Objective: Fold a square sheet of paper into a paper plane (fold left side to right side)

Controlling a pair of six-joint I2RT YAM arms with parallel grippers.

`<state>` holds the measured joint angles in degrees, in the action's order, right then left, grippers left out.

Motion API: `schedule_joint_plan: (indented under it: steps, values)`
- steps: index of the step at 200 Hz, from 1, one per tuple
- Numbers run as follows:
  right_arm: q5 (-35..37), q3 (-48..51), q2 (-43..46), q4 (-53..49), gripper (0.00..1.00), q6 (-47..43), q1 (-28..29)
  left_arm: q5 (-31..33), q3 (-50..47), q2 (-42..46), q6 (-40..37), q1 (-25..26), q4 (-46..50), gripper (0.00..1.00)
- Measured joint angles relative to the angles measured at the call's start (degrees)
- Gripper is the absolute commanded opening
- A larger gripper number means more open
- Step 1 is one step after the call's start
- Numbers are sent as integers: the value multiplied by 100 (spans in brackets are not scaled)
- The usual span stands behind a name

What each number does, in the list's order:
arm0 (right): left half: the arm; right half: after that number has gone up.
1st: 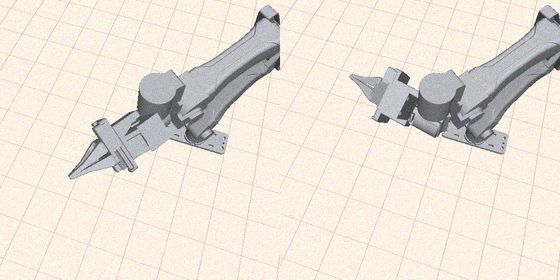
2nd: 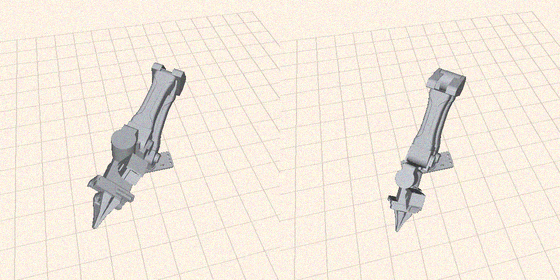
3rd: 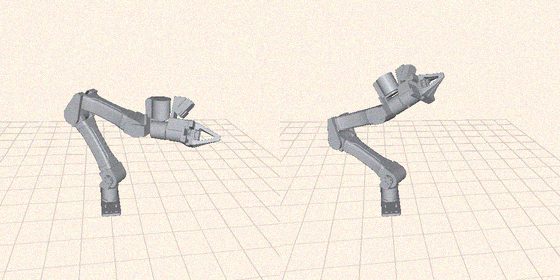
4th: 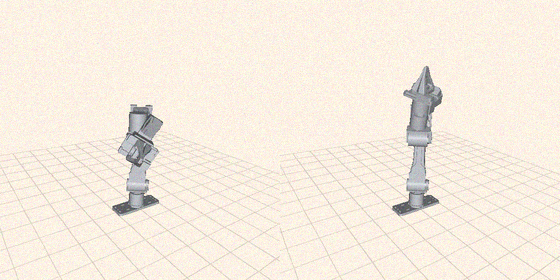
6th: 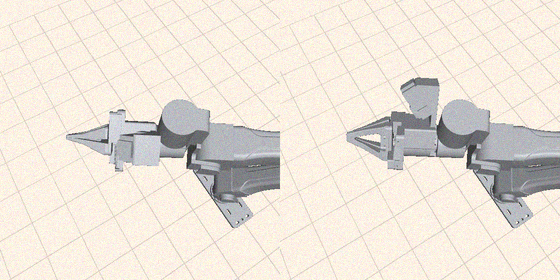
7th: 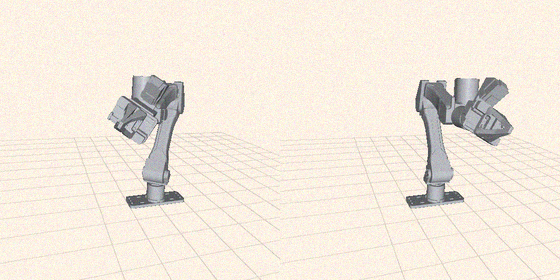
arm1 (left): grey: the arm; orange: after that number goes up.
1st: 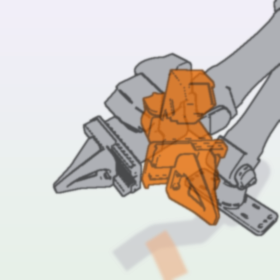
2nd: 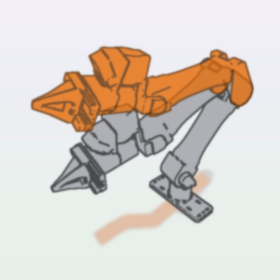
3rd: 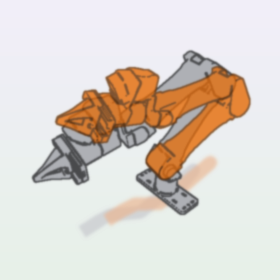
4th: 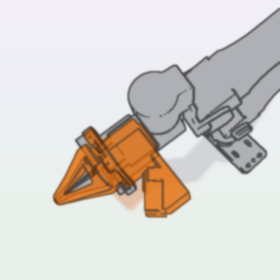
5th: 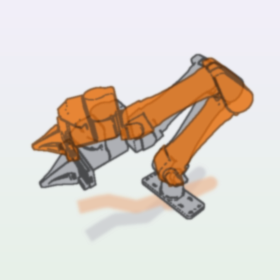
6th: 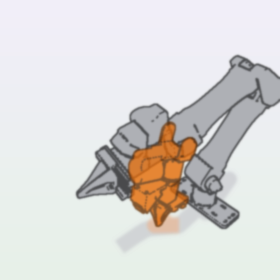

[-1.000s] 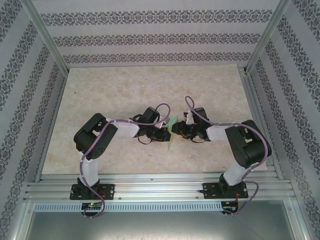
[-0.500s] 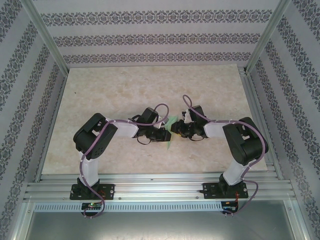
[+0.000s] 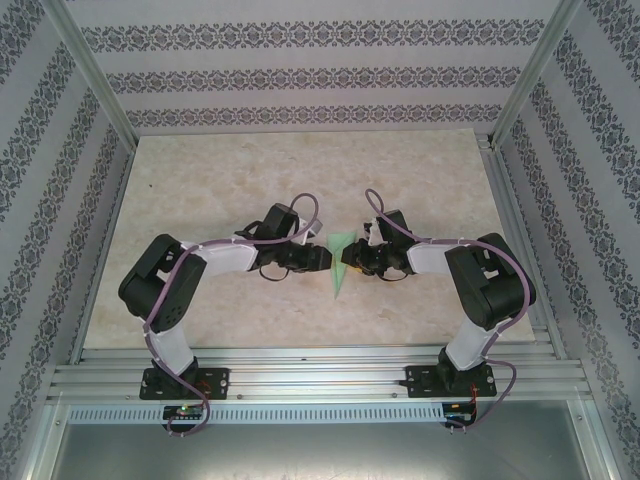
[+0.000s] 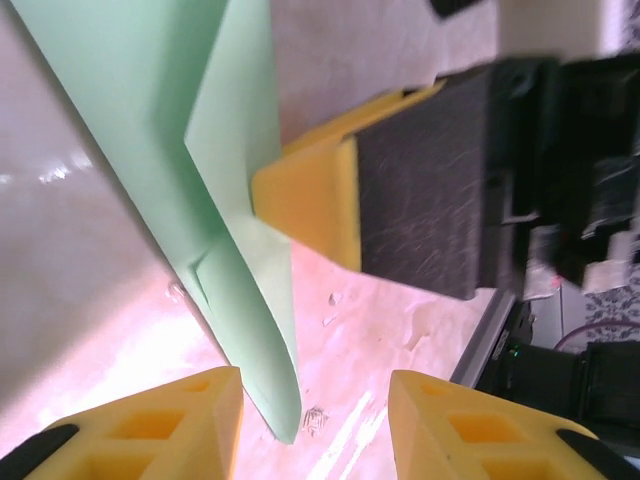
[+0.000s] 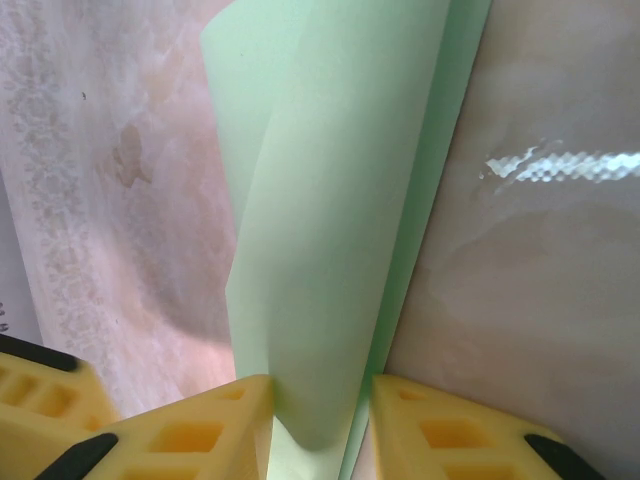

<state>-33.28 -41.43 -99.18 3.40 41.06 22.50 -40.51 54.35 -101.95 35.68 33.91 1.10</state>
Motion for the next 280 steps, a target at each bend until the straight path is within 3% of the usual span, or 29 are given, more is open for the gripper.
schedule_joint_plan:
  steps: [101, 218, 280]
  values:
    - [-2, 0, 0, 0, 31, 0, 0, -138, 1163, -1147, 2, -214, 197, 32]
    - [-20, 0, -7, 4, 32, 0, 0, -236, 1484, -1670, 2, -229, 345, 32]
    - [-22, -7, -11, 0, 31, 0, 2, -321, 1495, -1751, 79, -229, 284, 21]
